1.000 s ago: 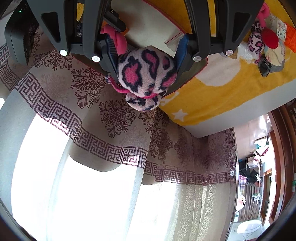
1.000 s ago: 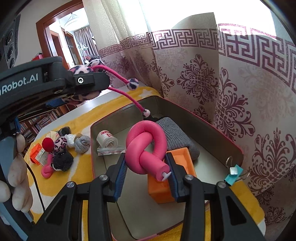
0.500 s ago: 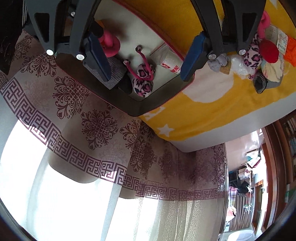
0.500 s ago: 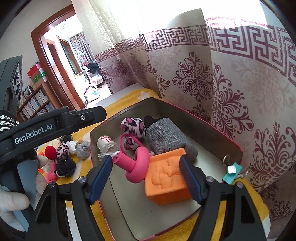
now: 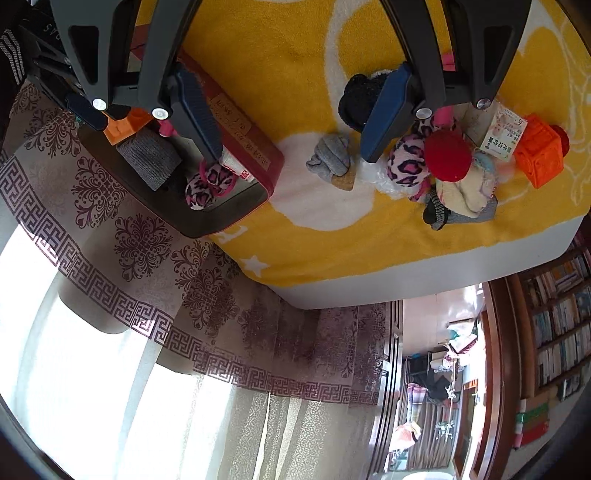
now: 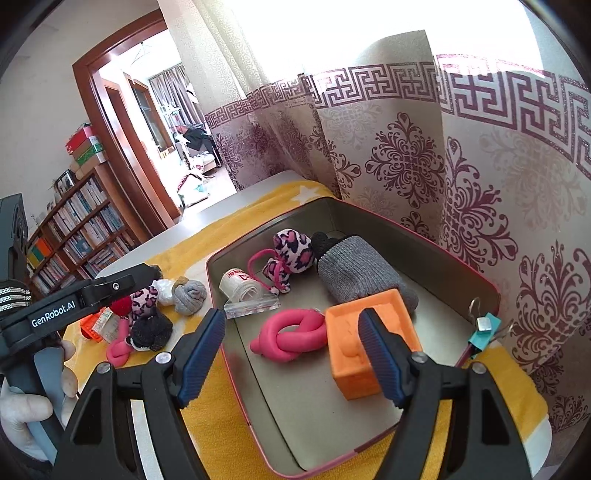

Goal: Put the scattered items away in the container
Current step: 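Withdraw both grippers from the tin back over the toy pile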

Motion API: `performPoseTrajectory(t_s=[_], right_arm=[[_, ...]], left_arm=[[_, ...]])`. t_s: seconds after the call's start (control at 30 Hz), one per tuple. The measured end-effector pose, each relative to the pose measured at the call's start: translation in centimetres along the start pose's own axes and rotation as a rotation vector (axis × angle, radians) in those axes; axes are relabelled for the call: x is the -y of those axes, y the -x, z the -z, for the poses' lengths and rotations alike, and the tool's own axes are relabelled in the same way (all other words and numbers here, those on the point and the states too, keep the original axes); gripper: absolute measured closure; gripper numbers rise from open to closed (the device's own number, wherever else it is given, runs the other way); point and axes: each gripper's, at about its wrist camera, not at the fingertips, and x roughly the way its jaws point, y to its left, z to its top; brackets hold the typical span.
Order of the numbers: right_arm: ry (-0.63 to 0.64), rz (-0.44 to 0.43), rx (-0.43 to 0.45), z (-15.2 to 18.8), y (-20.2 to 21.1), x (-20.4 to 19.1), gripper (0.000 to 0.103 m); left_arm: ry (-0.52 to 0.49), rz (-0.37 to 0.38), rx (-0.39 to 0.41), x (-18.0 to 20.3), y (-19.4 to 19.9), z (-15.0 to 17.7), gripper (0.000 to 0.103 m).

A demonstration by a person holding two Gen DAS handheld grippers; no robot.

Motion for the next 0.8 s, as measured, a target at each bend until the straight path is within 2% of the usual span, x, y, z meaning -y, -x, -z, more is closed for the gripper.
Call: performPoseTrajectory(t_s=[0.27, 0.43, 0.6, 0.7, 0.8], right_arm=[[0.049, -0.057, -0.009, 0.4, -0.3, -3.7, 0.025], [0.101, -0.089, -0.027, 1.0, -0.7, -6.5, 0.025], [0.132, -0.104, -0.043, 1.7, -1.1, -8.4, 0.025], [0.149, -0.097, -0.049, 2.0, -1.3, -9.2, 0.025], [0.253, -0.113, -0.075, 3.1, -1.1, -11.0, 0.025]], left_arm=[[0.136, -0.108, 0.034, -8.3, 3.1, 1.4, 0.024], [0.22, -0.145, 0.042, -12.4, 4.0, 2.9, 0.024], [0.234, -0.151, 0.018, -13.8, 3.6, 4.2, 0.024], [0.208, -0.155, 0.013, -14.1, 3.4, 5.0, 0.024], [0.189, -0.194, -0.001, -15.1, 3.7, 6.5, 0.024]])
